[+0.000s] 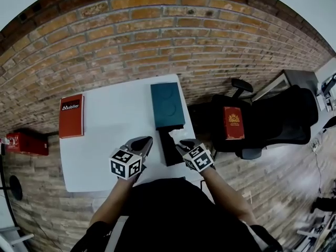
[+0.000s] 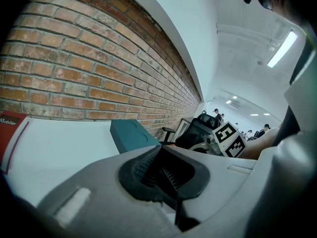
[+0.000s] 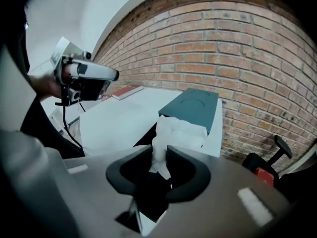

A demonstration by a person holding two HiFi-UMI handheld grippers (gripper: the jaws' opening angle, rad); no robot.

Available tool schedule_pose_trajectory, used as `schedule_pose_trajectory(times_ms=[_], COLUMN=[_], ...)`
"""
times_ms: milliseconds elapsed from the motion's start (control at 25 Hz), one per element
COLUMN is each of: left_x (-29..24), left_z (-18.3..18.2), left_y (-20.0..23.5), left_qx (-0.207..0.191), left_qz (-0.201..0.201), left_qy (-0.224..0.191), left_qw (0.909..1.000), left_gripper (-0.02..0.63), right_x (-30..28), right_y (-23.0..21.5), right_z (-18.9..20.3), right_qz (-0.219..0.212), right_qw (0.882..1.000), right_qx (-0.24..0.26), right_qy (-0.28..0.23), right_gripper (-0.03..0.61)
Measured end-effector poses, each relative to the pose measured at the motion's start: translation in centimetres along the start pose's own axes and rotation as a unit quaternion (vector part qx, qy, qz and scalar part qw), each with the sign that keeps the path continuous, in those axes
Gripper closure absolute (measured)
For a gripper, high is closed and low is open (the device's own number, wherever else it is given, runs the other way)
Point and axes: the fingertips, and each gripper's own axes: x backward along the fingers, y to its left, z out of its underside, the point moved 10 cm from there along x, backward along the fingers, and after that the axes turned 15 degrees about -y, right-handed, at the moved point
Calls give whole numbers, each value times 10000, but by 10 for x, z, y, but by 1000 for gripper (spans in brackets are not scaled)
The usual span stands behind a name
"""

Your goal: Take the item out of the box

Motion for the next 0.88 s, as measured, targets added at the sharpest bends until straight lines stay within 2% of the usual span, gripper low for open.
schedule_pose_trajectory(times_ms=[400,640,880], left_x=[-19,-32,-30], left_z=[-39,-70,-92], left_y=[-8,-19,-29], left_qx=[-523,-821,-1004], left_qz=[151,234,355], left_qy=[-127,-408,-590], left_qw=[9984,9955,9926], left_gripper=[607,607,607], right_x=[39,63,80], right_y=[-15,-18,-9], right_z=[-40,-69,-98], right_qz=[189,39,-142], right_qw=[9959,9905,9798], right_qx=[-38,-6,45], right_qy=[-886,-1375,-1993], right_gripper=[487,492,500])
